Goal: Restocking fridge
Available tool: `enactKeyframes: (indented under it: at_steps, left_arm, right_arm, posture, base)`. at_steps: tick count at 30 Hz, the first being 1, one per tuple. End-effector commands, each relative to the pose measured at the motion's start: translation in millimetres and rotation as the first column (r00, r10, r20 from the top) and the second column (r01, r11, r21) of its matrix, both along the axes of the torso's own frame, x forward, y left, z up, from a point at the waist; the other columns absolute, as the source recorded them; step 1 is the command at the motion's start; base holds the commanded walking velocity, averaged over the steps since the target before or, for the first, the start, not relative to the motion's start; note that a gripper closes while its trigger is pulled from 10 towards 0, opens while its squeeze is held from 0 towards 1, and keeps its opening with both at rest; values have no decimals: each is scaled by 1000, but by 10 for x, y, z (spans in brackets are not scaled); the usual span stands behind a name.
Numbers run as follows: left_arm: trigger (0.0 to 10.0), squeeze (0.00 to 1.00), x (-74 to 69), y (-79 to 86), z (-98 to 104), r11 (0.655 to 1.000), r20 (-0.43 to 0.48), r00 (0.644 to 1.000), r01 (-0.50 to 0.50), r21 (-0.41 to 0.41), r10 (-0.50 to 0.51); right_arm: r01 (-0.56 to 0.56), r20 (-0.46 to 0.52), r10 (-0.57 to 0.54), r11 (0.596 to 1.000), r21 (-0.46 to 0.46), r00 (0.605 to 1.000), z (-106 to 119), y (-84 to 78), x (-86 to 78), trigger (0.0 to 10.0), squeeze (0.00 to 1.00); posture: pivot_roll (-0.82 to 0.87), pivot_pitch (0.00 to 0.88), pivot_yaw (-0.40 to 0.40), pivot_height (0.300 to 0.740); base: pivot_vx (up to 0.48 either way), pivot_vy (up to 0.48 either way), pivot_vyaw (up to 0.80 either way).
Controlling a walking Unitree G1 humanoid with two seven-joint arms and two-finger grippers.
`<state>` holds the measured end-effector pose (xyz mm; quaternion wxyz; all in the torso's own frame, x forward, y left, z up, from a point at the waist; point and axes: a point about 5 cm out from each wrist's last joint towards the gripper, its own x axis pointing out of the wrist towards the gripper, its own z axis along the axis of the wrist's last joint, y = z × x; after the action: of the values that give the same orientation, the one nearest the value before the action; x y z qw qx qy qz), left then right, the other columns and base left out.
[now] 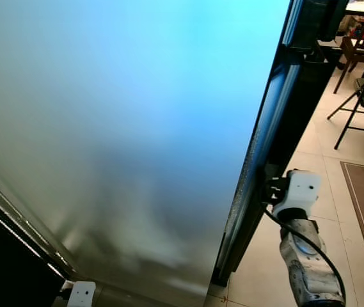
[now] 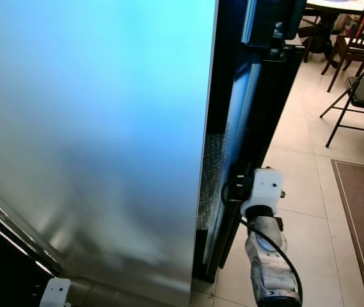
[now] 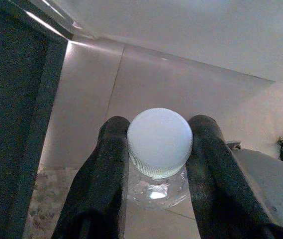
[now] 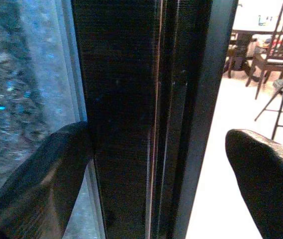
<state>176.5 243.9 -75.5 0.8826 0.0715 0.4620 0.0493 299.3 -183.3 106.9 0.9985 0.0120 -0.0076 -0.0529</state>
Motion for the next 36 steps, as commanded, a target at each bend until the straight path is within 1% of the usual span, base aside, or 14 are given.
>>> enactKeyframes:
  at_steps: [1,3,8,10,11,17,21,22,23,25,26,31,32,36]
  left_arm:
    - [10000,0,-37,-5,-21,1000,-16,1000,-10,-11,10]
    - [10000,0,-41,-8,-23,1000,-17,1000,-10,-12,9]
    - [10000,0,-44,-9,-25,1000,-18,1000,-10,-13,9]
    - [10000,0,-48,-15,-28,1000,-20,1000,-8,-14,8]
    - [10000,0,-48,-15,-28,1000,-20,1000,-8,-14,8]
    - [10000,0,-48,-19,-30,1000,-21,1000,-5,-13,5]
    - [10000,0,-48,-19,-30,1000,-22,1000,-4,-12,3]
    - [10000,0,-47,-17,-29,1000,-22,1000,-3,-11,3]
    - [10000,0,-47,-17,-29,1000,-22,1000,-3,-11,3]
    - [10000,0,-46,-15,-28,1000,-23,1000,-2,-11,1]
    - [10000,0,-46,-14,-28,1000,-23,1000,-1,-10,1]
    - [10000,0,-48,-15,-30,1000,-26,1000,2,-8,-2]
    - [10000,0,-48,-15,-30,1000,-27,1000,1,-6,-1]
    - [10000,0,-45,-16,-29,1000,-29,1000,3,-3,-3]
  right_arm:
    - [111,-22,-111,994,-15,994,-34,-240,-70,10000,0]
    - [146,-22,-147,989,-30,989,-35,-329,-105,10000,0]
    - [177,-26,-178,984,-38,984,-43,-409,-131,10000,0]
    - [244,-51,-247,968,-55,968,-89,-609,-202,10000,0]
    - [244,-51,-247,968,-55,968,-89,-609,-202,10000,0]
    - [392,-97,-400,916,-88,911,-199,-1028,-410,10000,0]
    - [433,-106,-443,895,-104,890,-235,-1124,-482,10000,0]
    - [480,-118,-494,868,-128,861,-273,-1205,-551,10000,0]
    - [480,-118,-494,868,-128,861,-273,-1205,-551,10000,0]
    - [540,-134,-559,827,-156,818,-336,-1301,-652,10000,0]
    - [554,-147,-577,815,-169,804,-378,-1322,-688,10000,0]
    - [540,-245,-561,828,-154,791,-652,-1290,-766,10000,0]
    - [526,-286,-552,833,-170,783,-778,-1301,-795,10000,0]
    - [499,-370,-531,846,-187,762,-967,-1324,-845,10000,0]
  posture:
    - [-84,0,-3,740]
    - [-85,0,-5,740]
    - [-87,0,-5,740]
    - [-90,0,-8,740]
    - [-90,0,-8,740]
    - [-90,0,-9,740]
    - [-90,0,-9,740]
    - [-99,0,-6,740]
    - [-99,0,-6,740]
    - [-99,0,-6,740]
    - [-99,0,-6,740]
    - [-96,0,-7,740]
    - [-102,0,-5,740]
    - [-110,0,0,740]
  base:
    - [0,0,0]
    - [0,0,0]
    - [0,0,0]
    - [0,0,0]
    - [0,0,0]
    - [0,0,0]
    - [0,0,0]
    - [0,0,0]
    - [0,0,0]
    - [0,0,0]
    - [0,0,0]
    - [0,0,0]
    - [0,0,0]
    - [0,0,0]
